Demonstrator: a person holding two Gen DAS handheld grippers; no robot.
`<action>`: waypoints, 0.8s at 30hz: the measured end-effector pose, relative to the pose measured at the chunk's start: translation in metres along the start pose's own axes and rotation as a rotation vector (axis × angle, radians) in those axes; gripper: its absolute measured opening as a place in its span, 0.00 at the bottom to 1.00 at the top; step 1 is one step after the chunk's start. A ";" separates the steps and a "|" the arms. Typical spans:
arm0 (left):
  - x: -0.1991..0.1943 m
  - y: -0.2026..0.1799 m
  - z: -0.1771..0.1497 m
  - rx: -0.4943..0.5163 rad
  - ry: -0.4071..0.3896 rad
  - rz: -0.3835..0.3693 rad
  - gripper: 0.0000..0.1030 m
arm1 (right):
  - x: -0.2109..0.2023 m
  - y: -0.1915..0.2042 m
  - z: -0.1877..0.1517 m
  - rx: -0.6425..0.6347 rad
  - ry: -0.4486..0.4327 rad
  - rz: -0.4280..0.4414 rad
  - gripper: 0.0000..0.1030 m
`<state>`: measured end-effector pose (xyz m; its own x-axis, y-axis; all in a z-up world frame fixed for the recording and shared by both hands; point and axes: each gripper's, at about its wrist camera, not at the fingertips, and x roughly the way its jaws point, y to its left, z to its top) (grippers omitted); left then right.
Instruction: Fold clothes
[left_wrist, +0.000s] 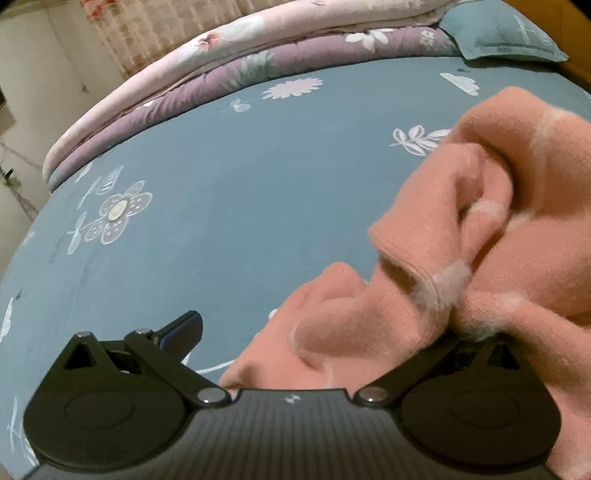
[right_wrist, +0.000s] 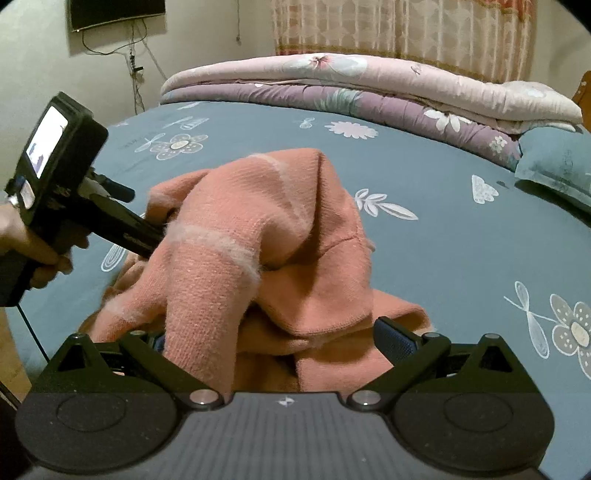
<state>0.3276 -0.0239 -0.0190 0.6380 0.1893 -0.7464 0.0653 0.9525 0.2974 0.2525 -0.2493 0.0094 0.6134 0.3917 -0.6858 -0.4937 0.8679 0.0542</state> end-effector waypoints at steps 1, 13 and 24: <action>0.000 0.002 0.000 0.009 -0.004 0.010 0.99 | 0.000 0.001 0.001 0.004 0.003 -0.003 1.00; 0.016 0.032 0.008 0.115 -0.032 -0.147 0.99 | -0.001 0.027 0.022 0.040 0.040 -0.114 1.00; 0.050 0.072 0.014 0.094 -0.085 -0.245 0.95 | 0.009 0.065 0.042 0.085 0.095 -0.325 1.00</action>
<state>0.3753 0.0504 -0.0268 0.6563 -0.0685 -0.7514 0.2941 0.9403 0.1712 0.2523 -0.1763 0.0372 0.6677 0.0640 -0.7416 -0.2265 0.9665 -0.1205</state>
